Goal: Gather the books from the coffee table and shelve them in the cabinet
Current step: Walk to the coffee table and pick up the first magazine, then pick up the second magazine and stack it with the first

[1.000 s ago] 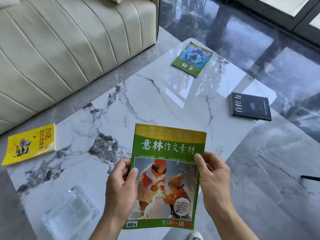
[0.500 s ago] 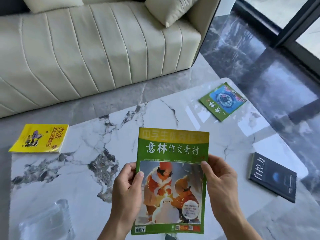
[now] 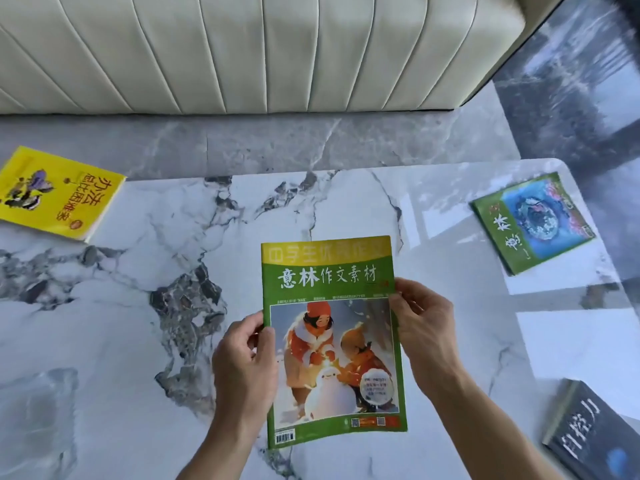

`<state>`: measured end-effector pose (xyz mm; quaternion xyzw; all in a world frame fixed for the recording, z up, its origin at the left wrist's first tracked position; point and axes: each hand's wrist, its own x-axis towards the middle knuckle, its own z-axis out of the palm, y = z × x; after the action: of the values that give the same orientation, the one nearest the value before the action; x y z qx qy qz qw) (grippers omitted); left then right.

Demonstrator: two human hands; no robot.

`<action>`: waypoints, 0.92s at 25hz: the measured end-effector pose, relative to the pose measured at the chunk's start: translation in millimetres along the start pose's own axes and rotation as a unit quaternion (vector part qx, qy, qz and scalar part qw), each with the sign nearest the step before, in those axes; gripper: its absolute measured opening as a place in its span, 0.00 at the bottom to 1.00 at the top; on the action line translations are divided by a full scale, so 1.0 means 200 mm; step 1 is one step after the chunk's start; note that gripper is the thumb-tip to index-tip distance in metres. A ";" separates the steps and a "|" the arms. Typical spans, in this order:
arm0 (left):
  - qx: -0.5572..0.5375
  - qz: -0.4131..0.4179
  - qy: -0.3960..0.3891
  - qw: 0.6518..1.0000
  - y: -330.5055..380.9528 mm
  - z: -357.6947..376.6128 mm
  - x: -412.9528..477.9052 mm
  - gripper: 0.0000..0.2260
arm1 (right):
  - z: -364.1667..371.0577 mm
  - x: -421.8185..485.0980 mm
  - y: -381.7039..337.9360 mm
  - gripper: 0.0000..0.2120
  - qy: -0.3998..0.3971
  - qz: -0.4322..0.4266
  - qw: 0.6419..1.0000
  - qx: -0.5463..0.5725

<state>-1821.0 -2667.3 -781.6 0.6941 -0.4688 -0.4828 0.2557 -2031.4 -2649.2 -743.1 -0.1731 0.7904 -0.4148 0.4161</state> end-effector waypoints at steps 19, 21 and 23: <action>0.087 0.039 0.070 0.993 0.30 0.50 0.04 0.11 | -0.42 0.49 0.21 0.19 0.079 -0.056 0.989 -0.111; 0.067 0.065 0.020 0.995 0.47 0.70 0.02 0.10 | -0.64 0.55 0.17 0.20 0.096 -0.052 0.991 -0.083; 0.054 0.079 -0.004 0.995 0.59 0.90 0.01 0.10 | -0.83 0.62 0.15 0.20 0.112 -0.046 0.990 -0.069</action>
<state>-2032.7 -2702.5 -759.2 0.6659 -0.5485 -0.4381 0.2528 -2236.1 -2623.1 -780.0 -0.1902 0.8498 -0.3949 0.2927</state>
